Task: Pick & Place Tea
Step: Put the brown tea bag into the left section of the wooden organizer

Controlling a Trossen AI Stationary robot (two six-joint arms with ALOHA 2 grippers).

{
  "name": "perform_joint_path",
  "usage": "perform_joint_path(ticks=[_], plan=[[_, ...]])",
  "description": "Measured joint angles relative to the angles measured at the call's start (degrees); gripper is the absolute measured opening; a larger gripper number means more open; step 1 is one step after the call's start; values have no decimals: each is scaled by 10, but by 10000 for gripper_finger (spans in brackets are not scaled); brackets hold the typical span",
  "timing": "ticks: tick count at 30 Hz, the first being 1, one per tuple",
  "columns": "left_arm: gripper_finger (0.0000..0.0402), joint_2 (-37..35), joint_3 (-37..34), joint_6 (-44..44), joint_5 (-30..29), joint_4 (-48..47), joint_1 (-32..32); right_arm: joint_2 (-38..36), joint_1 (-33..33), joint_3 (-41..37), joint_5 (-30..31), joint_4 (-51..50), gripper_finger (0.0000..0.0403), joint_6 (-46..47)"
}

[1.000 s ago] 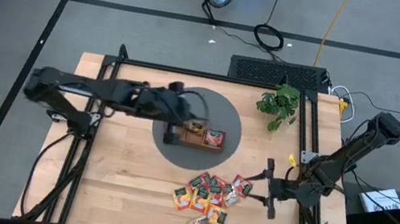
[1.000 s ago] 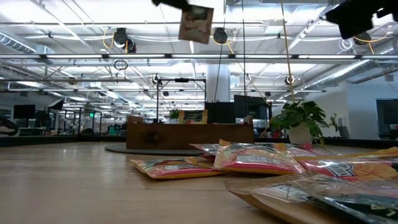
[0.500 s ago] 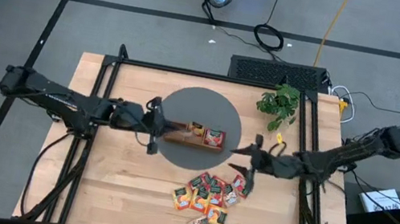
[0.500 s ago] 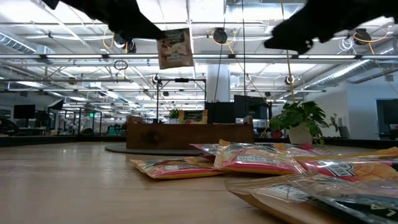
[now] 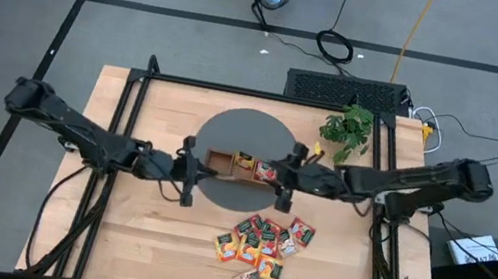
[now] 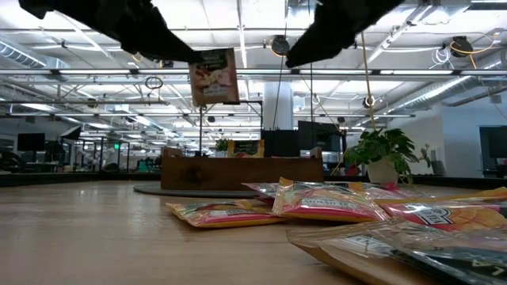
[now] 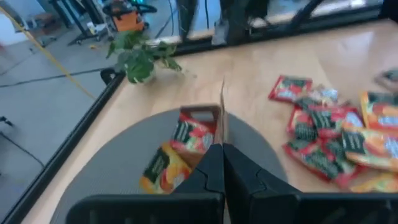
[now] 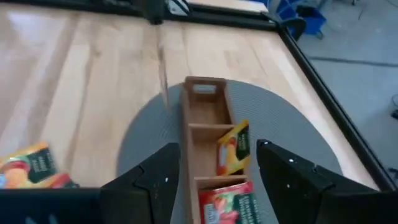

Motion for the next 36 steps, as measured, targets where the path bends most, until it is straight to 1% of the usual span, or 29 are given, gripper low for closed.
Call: perform_joint_path(ticks=[6, 8, 11, 17, 19, 23, 28, 34, 36], plan=[[0, 34, 1, -5, -33, 16, -20, 65, -2, 85, -12, -19, 201, -43], [0, 39, 1, -8, -39, 19, -20, 86, -3, 108, -30, -31, 201, -45], [0, 39, 1, -12, -40, 22, -20, 116, -3, 131, -55, -34, 201, -47], [0, 39, 1, -12, -40, 26, -20, 164, -7, 171, -55, -33, 201, -67], [0, 39, 1, -12, -40, 25, -20, 174, -10, 178, -55, -46, 201, -69], [0, 39, 1, -15, -40, 25, -20, 181, -18, 183, -62, -42, 201, -70], [0, 39, 1, -15, -40, 23, -20, 180, -36, 184, -121, -13, 199, -54], [0, 39, 1, -14, -40, 26, -19, 180, -36, 184, -131, -16, 179, -49], [0, 39, 1, -14, -40, 27, -19, 180, -36, 184, -145, -17, 172, -45]])
